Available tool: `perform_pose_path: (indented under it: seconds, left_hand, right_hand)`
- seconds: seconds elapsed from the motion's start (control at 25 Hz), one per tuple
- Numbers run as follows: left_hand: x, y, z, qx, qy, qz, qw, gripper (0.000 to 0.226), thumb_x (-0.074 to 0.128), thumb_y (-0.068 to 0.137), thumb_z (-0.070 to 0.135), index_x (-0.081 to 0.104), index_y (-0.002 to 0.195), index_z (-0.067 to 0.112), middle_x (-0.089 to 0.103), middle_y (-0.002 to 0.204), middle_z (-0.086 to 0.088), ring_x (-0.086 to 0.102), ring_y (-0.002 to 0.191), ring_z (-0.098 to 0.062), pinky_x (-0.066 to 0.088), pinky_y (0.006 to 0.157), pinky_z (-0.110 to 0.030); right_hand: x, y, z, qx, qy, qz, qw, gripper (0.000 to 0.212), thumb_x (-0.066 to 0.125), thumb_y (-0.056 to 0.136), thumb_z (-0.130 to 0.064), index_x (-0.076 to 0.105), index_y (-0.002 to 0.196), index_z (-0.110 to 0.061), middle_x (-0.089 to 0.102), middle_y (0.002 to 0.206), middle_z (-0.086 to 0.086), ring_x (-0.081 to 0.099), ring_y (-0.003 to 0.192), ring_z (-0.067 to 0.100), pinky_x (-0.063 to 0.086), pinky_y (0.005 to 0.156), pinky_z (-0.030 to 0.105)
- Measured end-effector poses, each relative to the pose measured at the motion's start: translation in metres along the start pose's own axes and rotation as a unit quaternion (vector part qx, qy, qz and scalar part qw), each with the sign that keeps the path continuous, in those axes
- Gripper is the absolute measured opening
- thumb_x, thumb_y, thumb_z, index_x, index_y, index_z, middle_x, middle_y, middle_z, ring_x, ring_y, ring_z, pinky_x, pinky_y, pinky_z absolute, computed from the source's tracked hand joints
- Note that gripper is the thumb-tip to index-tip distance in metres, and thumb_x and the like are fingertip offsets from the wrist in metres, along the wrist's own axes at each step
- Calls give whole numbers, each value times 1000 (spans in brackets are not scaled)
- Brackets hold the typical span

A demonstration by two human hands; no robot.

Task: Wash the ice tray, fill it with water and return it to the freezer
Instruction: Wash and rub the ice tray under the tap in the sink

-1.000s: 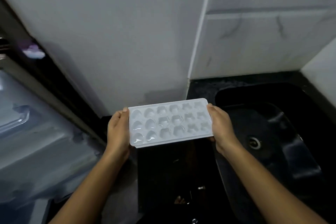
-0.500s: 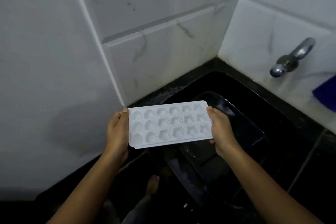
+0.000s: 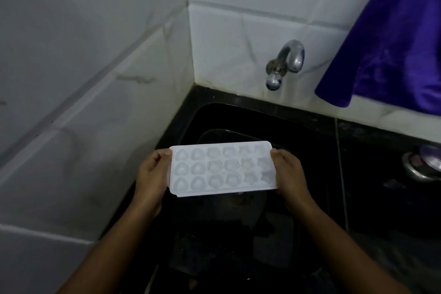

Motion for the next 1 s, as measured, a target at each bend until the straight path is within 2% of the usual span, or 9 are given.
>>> perform_pose_path:
  seconds: [0.12,0.2,0.36,0.48,0.64,0.72,0.8,0.88,1.0]
  left_hand:
    - [19,25,-4,4,14,-40,999,16,58,107,17,71,116,16,78,107,-12,74,94,-30,60,80,-41]
    - [31,40,-7,-3,20,-56,998,16,60,105,12,68,117,20,75,109,-13,72,96,-31,58,78,-40]
    - [48,61,-7,-48,38,-103,993,17,57,104,9,73,111,11,78,108,-14,73,91,-31,57,73,-41]
    - [58,78,-4,-94,48,-146,984,23,56,103,3,75,114,9,80,105,-13,74,89,-30,58,79,-45]
    - [72,91,1,-97,85,-198,972,25,57,102,1,75,114,14,78,91,-8,66,71,-15,57,58,-24]
    - [76,95,2,-78,96,-207,971,22,59,102,2,75,111,14,70,74,-2,56,58,-6,50,48,-16]
    - [80,99,5,-49,110,-213,970,17,60,103,6,75,103,15,65,63,6,53,52,-2,48,46,-14]
    - [83,100,10,-19,119,-211,970,19,60,104,7,74,93,15,65,63,9,52,49,-1,47,45,-14]
    - [85,101,22,25,136,-204,969,25,61,104,11,70,81,14,62,62,11,50,49,0,46,45,-15]
  right_hand:
    - [-21,2,2,-19,-11,50,999,10,59,104,-18,67,101,-13,68,88,3,64,82,9,50,71,23]
    - [-33,4,4,-13,3,52,999,12,59,102,-9,68,108,-15,70,89,2,66,79,4,51,66,18]
    - [-47,11,12,56,79,0,995,27,55,98,-1,76,110,-14,79,103,11,74,89,32,55,72,42]
    - [-56,13,16,80,88,-38,992,36,54,96,6,73,119,-13,79,105,14,73,87,28,55,66,34]
    - [-63,23,22,80,92,-25,992,32,60,95,9,71,122,-6,78,102,17,74,82,25,63,68,31]
    - [-63,30,22,77,86,-4,993,23,62,97,5,71,117,-2,77,87,17,72,70,21,64,66,31]
    - [-62,36,19,69,77,4,995,12,61,100,-2,73,104,0,74,77,13,70,64,19,64,64,30]
    - [-61,40,15,61,70,8,996,17,61,102,-7,72,91,-1,73,74,9,69,62,18,64,62,29]
    - [-61,46,6,50,69,7,996,23,65,102,-18,72,87,-2,73,77,9,68,60,16,63,61,30]
Point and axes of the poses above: each hand's wrist, its own y-axis towards the middle knuckle, its own x-axis out of the palm, z = x × y, the point moved 5 cm from there along y, towards the middle knuckle
